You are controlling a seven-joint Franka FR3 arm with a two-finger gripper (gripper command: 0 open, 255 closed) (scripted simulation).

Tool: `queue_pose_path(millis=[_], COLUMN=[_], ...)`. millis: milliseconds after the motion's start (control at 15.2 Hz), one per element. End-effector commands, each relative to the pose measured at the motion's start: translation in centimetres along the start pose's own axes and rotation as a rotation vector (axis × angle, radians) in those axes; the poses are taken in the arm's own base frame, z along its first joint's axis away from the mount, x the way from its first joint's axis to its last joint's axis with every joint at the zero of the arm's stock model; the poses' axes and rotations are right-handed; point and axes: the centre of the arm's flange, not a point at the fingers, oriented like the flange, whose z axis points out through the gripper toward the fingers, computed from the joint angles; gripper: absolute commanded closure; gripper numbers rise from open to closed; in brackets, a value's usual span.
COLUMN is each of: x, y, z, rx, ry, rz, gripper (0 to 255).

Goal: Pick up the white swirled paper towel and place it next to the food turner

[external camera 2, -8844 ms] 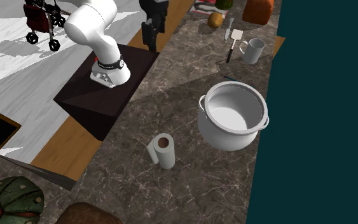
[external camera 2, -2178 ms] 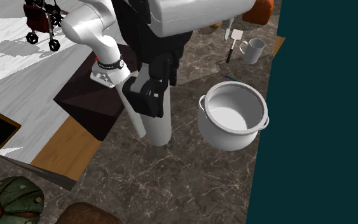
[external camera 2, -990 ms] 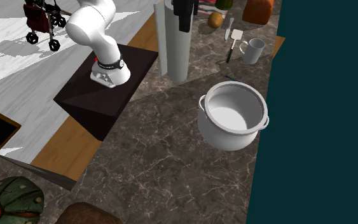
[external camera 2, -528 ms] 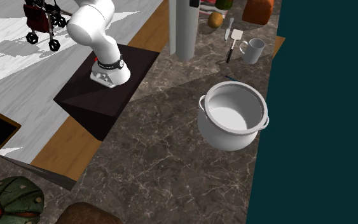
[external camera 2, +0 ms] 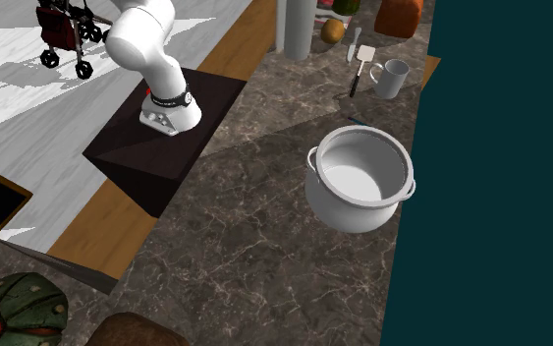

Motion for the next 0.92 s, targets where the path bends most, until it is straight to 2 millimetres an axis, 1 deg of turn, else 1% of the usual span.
queue_pose_path(millis=[0,858], x=[-0.3,-1.2], y=[-2.7,-19.9], z=[0.1,-0.2], rx=[0.0,0.0], ry=[0.0,0.0], rz=[0.002,0.002], gripper=[255,255])
